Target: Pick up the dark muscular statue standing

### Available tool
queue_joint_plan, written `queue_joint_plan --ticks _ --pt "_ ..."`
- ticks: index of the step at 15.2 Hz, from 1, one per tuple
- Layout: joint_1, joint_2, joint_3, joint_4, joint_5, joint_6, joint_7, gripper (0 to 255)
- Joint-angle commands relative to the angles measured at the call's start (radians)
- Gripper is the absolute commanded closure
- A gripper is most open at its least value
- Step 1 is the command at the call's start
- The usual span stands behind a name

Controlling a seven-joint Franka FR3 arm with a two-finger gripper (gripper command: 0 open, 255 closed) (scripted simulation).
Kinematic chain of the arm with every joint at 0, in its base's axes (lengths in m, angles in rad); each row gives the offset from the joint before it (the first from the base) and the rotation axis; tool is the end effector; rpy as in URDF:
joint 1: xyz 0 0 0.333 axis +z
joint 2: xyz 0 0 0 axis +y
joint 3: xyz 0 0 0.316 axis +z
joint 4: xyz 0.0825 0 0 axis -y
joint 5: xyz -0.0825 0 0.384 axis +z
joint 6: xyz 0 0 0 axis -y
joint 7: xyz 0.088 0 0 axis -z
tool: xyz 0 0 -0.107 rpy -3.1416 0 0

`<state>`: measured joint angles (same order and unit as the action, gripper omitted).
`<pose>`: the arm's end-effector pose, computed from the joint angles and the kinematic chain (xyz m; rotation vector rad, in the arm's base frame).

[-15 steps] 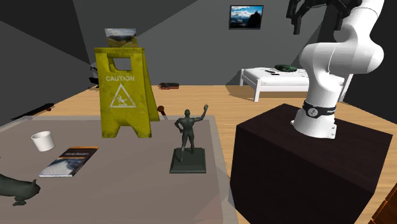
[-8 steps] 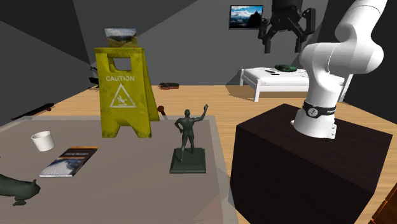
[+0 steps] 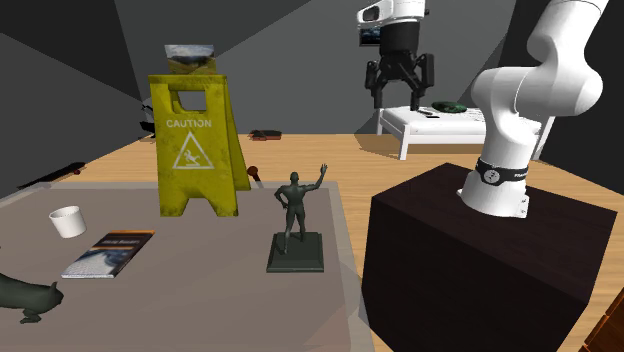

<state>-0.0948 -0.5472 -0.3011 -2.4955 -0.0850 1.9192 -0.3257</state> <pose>0.3484 -0.1566 0.4615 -3.0545 -0.0098 0.0288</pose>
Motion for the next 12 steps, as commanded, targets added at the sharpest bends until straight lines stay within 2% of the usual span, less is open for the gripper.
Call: queue_joint_plan --ticks 1,7,12 --pt "-0.006 0.066 -0.045 0.011 -0.006 0.059 -0.052 0" --pt "-0.006 0.267 -0.161 0.072 0.029 0.202 -0.208 0" --pt "-0.002 0.466 -0.243 0.161 0.130 0.294 -0.370 0"
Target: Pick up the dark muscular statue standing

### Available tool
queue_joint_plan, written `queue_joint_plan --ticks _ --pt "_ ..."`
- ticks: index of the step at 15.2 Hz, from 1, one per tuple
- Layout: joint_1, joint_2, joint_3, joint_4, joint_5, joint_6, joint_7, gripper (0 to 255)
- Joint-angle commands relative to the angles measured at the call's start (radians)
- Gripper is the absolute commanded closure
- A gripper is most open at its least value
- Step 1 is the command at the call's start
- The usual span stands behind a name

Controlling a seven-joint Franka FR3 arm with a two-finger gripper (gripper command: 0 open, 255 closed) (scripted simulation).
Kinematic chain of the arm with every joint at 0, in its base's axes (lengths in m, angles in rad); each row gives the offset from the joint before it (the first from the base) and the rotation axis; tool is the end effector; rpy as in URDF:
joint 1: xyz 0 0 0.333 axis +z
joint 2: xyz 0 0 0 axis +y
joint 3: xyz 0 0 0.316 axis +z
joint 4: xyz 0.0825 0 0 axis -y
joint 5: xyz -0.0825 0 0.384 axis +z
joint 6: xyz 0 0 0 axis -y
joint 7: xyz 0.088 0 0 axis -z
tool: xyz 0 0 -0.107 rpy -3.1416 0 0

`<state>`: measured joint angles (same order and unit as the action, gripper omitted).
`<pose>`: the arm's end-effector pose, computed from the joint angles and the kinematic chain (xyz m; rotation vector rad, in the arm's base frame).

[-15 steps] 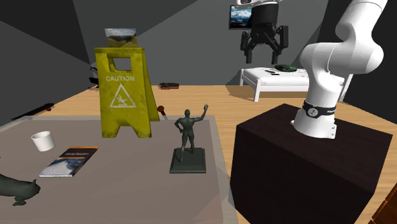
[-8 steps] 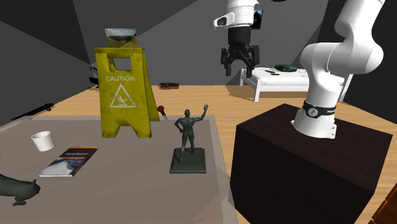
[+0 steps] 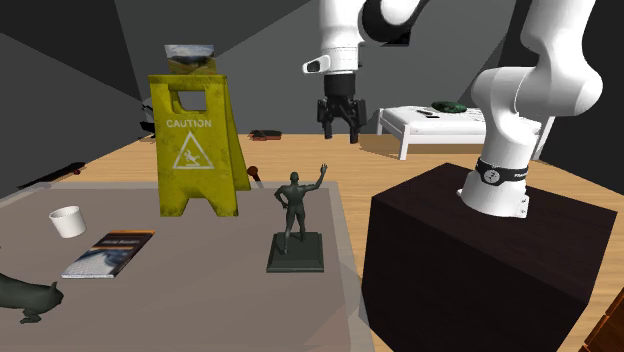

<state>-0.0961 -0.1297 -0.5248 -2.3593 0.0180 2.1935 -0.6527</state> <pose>0.3903 -0.2791 0.3687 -3.0457 -0.0400 -0.0056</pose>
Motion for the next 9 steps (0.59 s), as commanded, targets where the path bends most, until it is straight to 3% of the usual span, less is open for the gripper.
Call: queue_joint_plan --ticks 1,5,9 --pt "-0.003 0.091 -0.030 0.047 0.056 0.033 -0.079 0" --pt "-0.036 0.268 -0.050 0.150 0.187 0.069 -0.225 0" --pt "-0.105 0.440 -0.029 0.276 0.310 0.076 -0.351 0"
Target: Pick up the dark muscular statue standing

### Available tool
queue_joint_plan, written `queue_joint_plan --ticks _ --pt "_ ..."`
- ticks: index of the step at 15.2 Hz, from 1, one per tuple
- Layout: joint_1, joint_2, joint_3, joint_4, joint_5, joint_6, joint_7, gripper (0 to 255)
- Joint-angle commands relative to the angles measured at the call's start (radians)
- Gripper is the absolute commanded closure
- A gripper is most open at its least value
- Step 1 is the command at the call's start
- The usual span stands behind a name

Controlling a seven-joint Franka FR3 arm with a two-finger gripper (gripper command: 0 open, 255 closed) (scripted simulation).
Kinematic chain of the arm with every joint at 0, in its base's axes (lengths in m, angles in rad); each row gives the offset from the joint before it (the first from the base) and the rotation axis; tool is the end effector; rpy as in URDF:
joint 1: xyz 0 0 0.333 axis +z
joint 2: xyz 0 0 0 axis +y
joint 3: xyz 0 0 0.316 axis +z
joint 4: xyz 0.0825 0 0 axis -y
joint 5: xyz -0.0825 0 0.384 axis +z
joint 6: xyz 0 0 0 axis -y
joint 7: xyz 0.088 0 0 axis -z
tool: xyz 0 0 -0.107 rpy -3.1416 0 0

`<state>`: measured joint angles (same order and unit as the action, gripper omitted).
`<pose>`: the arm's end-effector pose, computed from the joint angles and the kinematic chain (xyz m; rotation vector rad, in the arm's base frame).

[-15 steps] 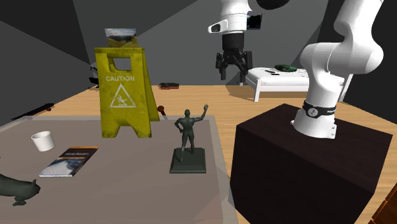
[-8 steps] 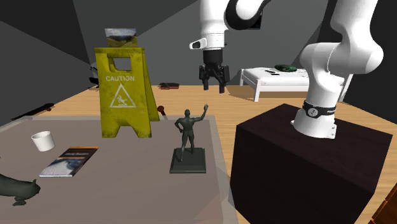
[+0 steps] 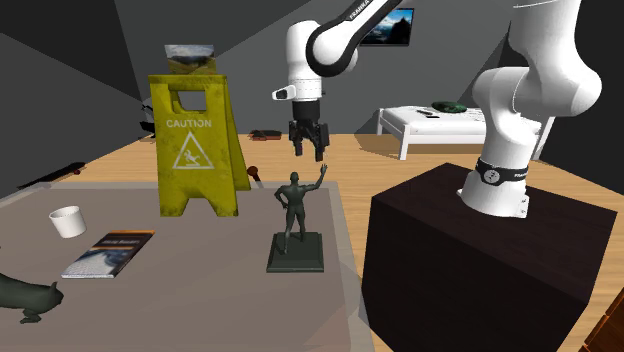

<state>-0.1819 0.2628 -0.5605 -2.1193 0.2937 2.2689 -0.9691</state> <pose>0.4233 -0.3724 0.3007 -3.0432 -0.0621 -0.0307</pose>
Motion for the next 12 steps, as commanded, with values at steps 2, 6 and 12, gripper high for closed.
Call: queue_joint_plan --ticks 2,6,12 --pt "-0.062 0.130 0.026 0.107 0.083 -0.003 -0.084 0" --pt "-0.110 0.223 0.055 0.176 0.134 0.009 -0.131 0" --pt "-0.129 0.277 0.081 0.175 0.173 0.057 -0.159 0"
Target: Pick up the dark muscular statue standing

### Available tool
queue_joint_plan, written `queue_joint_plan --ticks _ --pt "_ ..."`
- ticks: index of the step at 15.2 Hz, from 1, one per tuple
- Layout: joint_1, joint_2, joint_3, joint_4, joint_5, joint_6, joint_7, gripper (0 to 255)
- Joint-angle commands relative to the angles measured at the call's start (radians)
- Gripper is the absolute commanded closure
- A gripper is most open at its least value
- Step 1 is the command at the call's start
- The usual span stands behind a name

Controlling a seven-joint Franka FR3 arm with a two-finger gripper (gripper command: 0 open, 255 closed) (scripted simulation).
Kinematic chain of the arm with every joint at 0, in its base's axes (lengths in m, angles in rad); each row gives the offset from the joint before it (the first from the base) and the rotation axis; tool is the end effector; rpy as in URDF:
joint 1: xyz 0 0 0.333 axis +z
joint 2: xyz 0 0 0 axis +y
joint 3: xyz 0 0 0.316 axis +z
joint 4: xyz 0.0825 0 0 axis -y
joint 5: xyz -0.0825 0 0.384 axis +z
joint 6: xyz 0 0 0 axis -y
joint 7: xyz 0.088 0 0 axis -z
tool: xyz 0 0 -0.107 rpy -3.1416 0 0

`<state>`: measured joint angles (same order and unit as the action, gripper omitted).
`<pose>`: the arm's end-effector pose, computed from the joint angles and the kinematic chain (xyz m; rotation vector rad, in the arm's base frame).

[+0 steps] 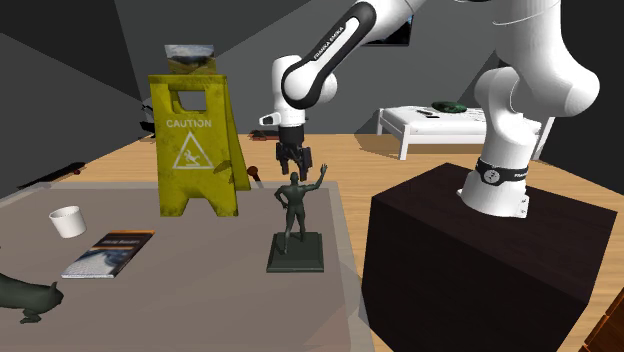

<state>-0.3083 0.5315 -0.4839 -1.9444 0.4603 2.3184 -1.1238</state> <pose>0.4425 -0.4222 0.2267 -3.0388 -0.0769 -0.0453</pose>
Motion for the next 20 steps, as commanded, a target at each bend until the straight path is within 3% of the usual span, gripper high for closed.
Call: queue_joint_plan --ticks 1,2,11,20 --pt "-0.003 0.008 0.004 0.000 0.006 0.008 -0.004 0" --pt "-0.002 0.007 0.004 -0.001 0.006 0.008 -0.004 255" --pt "-0.003 0.008 0.004 0.000 0.006 0.008 -0.004 255" --pt "0.026 -0.077 -0.036 0.005 -0.056 -0.072 0.041 255"
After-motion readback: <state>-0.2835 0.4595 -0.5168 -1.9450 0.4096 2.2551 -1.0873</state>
